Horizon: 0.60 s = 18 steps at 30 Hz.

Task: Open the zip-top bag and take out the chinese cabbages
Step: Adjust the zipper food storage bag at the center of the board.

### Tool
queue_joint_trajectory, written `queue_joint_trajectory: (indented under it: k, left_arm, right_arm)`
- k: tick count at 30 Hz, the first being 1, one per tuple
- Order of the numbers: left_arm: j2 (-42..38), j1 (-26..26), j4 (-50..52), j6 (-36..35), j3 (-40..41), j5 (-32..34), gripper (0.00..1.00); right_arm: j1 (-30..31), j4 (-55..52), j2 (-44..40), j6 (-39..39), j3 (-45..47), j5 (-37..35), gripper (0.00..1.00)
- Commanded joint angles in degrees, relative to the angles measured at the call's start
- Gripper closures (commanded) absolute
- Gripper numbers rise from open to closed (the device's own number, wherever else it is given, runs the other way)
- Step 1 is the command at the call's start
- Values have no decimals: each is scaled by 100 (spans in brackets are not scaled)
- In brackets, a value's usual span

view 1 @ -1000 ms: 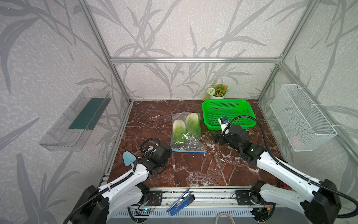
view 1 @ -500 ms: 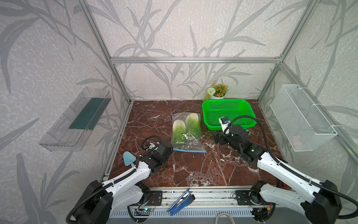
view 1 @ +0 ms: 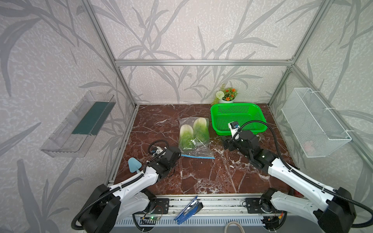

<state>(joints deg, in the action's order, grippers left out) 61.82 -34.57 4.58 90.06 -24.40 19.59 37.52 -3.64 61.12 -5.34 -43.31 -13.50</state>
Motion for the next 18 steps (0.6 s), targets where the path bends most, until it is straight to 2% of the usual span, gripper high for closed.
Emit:
queue_joint_trajectory:
  k: [1,6,12,18]
  left_arm:
    - [-125,-14,53,-58,-174,180,100]
    - [-562,-13,213,-228,-244,291,100]
    - [-894,-14,340,-642,-669,191,100]
    - [-698,22,546,-1011,-1299,-180,100]
  right_arm:
    - [34,40,-83,-36,-2,-99,11]
    - [28,-62,-101,-100,-53,-20,11]
    - [101,-379,-40,-206,-352,577,12]
    - [711,-951,348,362,-1091,1315,13]
